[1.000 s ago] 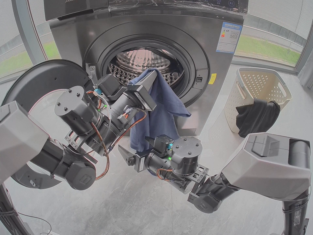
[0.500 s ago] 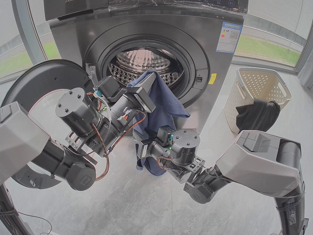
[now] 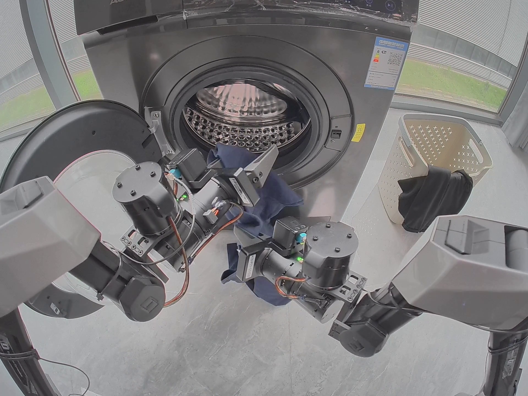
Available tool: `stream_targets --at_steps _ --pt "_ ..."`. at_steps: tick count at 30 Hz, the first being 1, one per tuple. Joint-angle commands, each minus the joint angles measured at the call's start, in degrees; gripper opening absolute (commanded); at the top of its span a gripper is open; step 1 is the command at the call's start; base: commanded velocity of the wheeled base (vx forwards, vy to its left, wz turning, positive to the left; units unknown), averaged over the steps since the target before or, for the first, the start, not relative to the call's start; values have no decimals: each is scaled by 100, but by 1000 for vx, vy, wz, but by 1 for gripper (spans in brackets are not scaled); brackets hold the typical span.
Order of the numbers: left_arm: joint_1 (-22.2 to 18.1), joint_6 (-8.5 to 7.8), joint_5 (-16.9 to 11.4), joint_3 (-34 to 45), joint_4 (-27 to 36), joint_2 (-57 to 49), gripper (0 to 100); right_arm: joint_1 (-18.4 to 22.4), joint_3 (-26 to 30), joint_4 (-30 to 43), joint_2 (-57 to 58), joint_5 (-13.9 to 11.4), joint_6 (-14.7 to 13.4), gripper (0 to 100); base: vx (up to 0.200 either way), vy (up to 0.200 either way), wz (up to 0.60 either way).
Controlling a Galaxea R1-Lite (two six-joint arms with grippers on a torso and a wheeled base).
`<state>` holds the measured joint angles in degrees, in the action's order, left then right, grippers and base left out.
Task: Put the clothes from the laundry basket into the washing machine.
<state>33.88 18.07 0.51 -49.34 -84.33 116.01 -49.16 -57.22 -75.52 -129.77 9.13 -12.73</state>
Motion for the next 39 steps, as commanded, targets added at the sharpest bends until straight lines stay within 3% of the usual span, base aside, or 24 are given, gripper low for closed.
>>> stream_targets --at_steps 1,7,14,21,23,26,27,31,39 --pt "-224 4 54 12 5 317 100 -67 449 -33 558 -61 -37 0 0 0 0" --pt "-452 13 54 -32 31 300 100 3 677 -103 786 -69 -63 0 0 0 0" --pt "-575 21 169 214 -118 115 100 610 335 -15 936 71 -213 0 0 0 0" --pt "-391 -14 -7 1022 -338 -34 100 865 27 55 945 221 -230 0 0 0 0" --pt "-206 -40 -165 1383 -461 -43 100 873 -140 134 997 361 -265 0 0 0 0" --pt "-118 -110 -262 1602 -461 -43 100 873 -246 196 1033 414 -309 0 0 0 0" --pt "-57 -251 -447 1840 -461 -25 100 865 -325 266 1112 414 -336 0 0 0 0" --pt "-30 -462 -710 2103 -461 89 100 838 -448 424 1217 414 -336 0 0 0 0" --pt "-48 -664 -719 2077 -470 669 100 794 -518 459 1296 414 -336 0 0 0 0"
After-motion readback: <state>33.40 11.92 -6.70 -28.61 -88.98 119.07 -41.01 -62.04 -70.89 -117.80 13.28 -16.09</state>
